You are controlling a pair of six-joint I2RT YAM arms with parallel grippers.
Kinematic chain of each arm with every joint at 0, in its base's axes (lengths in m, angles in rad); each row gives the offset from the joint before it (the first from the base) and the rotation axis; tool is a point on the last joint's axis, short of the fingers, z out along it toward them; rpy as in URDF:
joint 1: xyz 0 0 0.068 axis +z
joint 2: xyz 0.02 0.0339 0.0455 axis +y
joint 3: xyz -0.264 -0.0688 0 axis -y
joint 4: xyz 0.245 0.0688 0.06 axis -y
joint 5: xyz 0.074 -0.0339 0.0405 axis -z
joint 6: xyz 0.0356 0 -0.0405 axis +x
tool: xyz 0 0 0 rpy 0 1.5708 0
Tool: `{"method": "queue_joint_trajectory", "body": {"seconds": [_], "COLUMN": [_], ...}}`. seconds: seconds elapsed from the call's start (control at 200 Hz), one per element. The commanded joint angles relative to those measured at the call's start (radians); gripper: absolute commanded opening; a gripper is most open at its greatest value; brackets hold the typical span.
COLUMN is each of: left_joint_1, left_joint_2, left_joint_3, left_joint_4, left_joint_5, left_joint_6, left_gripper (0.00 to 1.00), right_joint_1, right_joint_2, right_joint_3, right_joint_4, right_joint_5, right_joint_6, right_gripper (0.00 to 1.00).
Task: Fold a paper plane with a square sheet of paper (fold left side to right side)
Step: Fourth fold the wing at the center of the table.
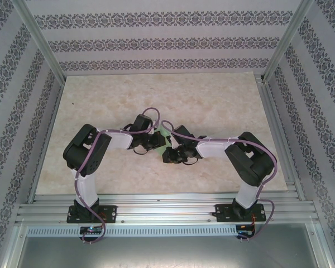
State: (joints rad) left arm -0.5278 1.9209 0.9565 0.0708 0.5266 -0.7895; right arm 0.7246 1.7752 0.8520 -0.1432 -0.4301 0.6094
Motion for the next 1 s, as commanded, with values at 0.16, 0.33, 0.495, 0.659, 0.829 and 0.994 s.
{"method": "queue_joint_trajectory", "body": {"seconds": [0.16, 0.33, 0.495, 0.659, 0.829, 0.994], "left_joint_1": [0.003, 0.013, 0.032, 0.059, 0.072, 0.082], "left_joint_2": [0.057, 0.075, 0.108, 0.122, 0.124, 0.131], "left_joint_3": [0.072, 0.124, 0.158, 0.184, 0.223, 0.247], "left_joint_4": [-0.152, -0.196, -0.213, -0.202, -0.203, -0.199], "left_joint_5": [-0.108, -0.131, -0.140, -0.133, -0.125, -0.120], "left_joint_6": [0.073, 0.101, 0.122, 0.130, 0.140, 0.141], "left_gripper": [0.17, 0.18, 0.18, 0.17, 0.18, 0.18], "right_joint_1": [0.000, 0.002, 0.001, 0.000, 0.001, 0.002], "right_joint_2": [0.055, 0.067, 0.066, 0.070, 0.070, 0.069], "right_joint_3": [-0.043, -0.034, -0.036, -0.039, -0.039, -0.044], "right_joint_4": [-0.215, -0.235, -0.234, -0.231, -0.233, -0.230], "right_joint_5": [0.055, 0.047, 0.045, 0.042, 0.044, 0.044], "right_joint_6": [0.047, 0.061, 0.066, 0.072, 0.076, 0.079], "right_gripper": [0.14, 0.12, 0.11, 0.10, 0.10, 0.10]}}
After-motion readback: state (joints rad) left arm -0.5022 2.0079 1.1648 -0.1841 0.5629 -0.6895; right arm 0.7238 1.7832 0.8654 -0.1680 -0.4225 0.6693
